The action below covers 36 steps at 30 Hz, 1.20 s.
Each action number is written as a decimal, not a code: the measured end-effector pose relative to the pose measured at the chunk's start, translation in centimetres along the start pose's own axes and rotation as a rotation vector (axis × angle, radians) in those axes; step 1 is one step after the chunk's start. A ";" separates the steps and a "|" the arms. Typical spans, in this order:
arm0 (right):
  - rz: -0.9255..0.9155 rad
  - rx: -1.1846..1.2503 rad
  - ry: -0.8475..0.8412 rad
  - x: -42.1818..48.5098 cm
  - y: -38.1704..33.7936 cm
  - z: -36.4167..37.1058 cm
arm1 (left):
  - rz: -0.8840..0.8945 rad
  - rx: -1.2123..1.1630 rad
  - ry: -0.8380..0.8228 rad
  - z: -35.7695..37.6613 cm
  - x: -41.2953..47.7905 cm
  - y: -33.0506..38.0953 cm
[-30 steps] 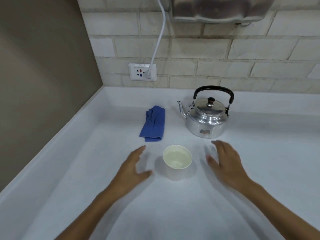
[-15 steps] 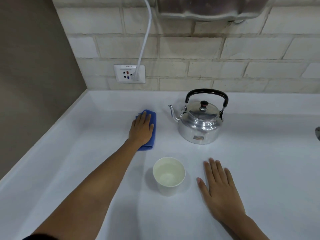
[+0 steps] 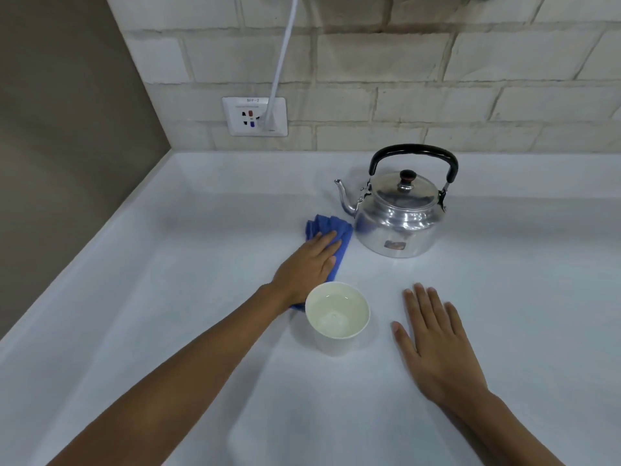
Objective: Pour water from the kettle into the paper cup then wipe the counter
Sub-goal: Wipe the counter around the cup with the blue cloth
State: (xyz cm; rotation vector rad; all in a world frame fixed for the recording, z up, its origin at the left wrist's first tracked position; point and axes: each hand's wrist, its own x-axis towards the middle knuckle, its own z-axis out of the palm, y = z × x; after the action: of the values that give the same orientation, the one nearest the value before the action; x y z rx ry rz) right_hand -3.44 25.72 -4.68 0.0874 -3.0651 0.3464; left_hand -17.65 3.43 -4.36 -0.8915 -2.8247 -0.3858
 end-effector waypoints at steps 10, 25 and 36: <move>0.006 -0.022 0.011 0.0 -0.2 0.4 | -0.335 0.160 -0.020 -2.1 -3.1 -3.2; -0.021 -0.050 -0.011 0.4 0.5 0.7 | -0.210 -0.105 0.027 -3.5 -16.5 1.5; -0.016 -0.051 -0.016 0.3 0.5 0.9 | -0.402 0.056 0.084 -2.0 -16.0 7.5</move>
State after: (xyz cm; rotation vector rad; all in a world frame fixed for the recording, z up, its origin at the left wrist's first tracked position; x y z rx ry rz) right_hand -3.83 26.00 -5.63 0.1122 -3.0850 0.2678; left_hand -0.19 0.10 -4.50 -0.2832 -2.9083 -0.3776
